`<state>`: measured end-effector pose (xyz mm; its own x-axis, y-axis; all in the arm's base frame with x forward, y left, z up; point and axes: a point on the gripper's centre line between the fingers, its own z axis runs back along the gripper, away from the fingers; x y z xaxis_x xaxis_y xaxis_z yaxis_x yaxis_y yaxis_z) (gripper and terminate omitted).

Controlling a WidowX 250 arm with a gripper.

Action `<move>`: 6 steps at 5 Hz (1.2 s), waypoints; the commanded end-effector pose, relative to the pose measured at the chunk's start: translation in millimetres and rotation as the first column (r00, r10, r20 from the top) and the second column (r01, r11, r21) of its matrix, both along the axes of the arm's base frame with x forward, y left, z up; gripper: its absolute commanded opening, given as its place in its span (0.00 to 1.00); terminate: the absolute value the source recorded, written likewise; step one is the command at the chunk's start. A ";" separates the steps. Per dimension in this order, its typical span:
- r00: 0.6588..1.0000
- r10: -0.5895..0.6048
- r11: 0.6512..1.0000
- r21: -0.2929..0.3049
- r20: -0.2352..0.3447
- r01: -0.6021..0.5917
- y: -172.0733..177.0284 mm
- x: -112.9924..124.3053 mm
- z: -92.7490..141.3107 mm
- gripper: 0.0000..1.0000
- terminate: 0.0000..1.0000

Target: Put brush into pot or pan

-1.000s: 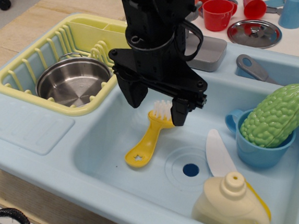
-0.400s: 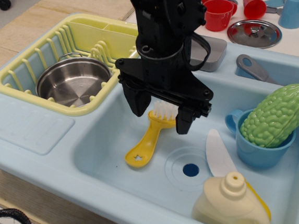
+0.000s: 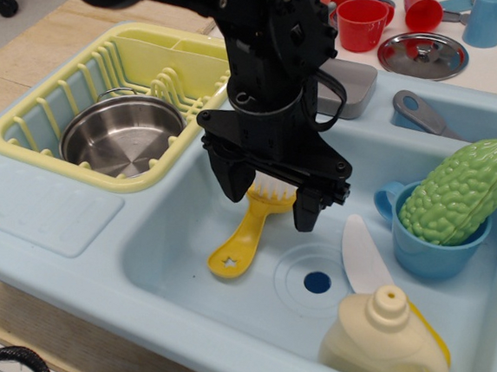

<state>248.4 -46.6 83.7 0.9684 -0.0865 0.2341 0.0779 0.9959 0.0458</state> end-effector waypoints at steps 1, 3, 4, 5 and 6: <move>1.000 0.005 1.000 -0.020 0.028 -0.004 7.4 3.0 -5.9 1.00 0.00; 0.999 0.010 0.999 -0.043 0.053 -0.008 14.3 3.6 -16.8 1.00 0.00; 0.998 0.011 0.998 -0.060 0.057 -0.008 17.3 6.4 -22.5 1.00 0.00; 0.997 0.029 0.997 -0.080 0.071 -0.023 16.2 5.5 -28.3 1.00 0.00; 0.996 0.050 0.995 -0.086 0.079 -0.043 14.2 5.8 -31.3 0.00 0.00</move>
